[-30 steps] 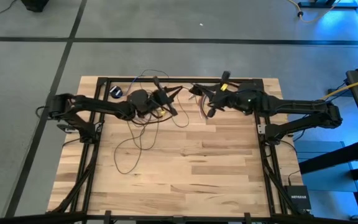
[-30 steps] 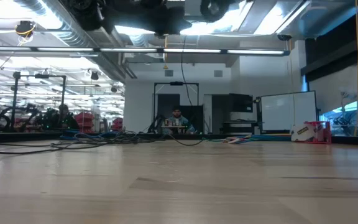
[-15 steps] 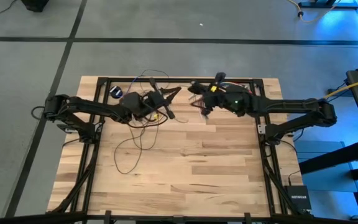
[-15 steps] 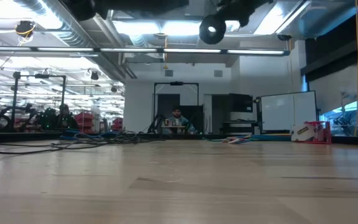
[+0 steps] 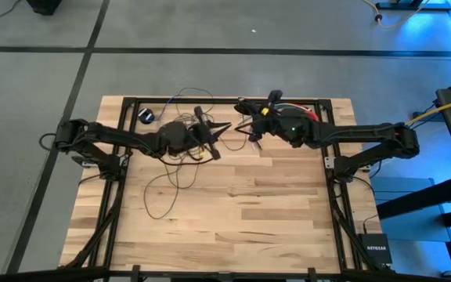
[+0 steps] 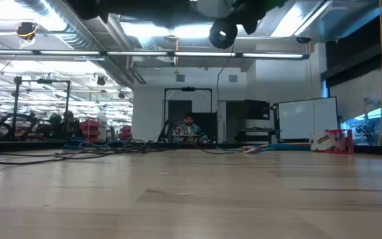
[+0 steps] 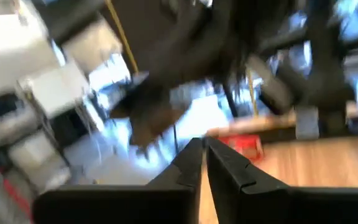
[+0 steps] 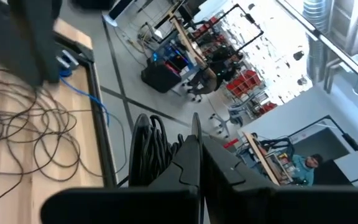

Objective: Coiling cords

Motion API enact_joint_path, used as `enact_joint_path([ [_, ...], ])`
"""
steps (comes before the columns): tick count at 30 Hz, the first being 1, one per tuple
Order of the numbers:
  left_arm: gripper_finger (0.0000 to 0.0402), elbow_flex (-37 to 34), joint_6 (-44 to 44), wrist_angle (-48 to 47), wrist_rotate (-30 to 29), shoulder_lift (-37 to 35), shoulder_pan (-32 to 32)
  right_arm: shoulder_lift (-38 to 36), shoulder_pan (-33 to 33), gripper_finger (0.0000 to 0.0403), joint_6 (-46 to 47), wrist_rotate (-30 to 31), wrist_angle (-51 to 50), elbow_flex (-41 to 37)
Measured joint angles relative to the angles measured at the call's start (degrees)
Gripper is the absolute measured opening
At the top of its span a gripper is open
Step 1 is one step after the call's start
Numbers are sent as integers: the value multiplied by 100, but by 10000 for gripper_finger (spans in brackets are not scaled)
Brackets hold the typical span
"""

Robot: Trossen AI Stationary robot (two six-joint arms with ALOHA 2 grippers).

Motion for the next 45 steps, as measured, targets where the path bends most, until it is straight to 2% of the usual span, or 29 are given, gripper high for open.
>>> enact_joint_path([
  [5,84,2,-616,-557,-26,111,403,-25,2,4,-11,-11,-3,0],
  [8,125,-12,-931,-623,-22,426,669,-25,4,5,-13,1,-1,0],
  [11,149,-17,-915,-195,93,835,886,-30,0,5,-13,-20,-6,0],
  [15,158,-17,-400,856,178,1480,1045,-30,0,5,-13,-102,8,0],
  [18,154,79,-173,1358,312,1810,1105,-30,0,5,-13,-147,8,0],
  [21,148,246,-55,1340,687,2040,1146,-30,0,5,-15,-154,6,0],
  [28,135,680,127,1348,736,2333,1193,-32,0,5,-72,-298,-2,0],
  [31,110,721,132,1337,721,2325,1193,-32,0,5,-72,-297,-7,0],
  [36,15,721,199,1094,380,2296,1184,-32,0,5,-98,-297,-9,0],
  [41,13,719,453,696,79,2136,1093,-32,0,5,-102,-297,-85,0],
  [45,4,719,447,-11,-168,1619,974,-34,0,5,-102,-295,-185,0],
])
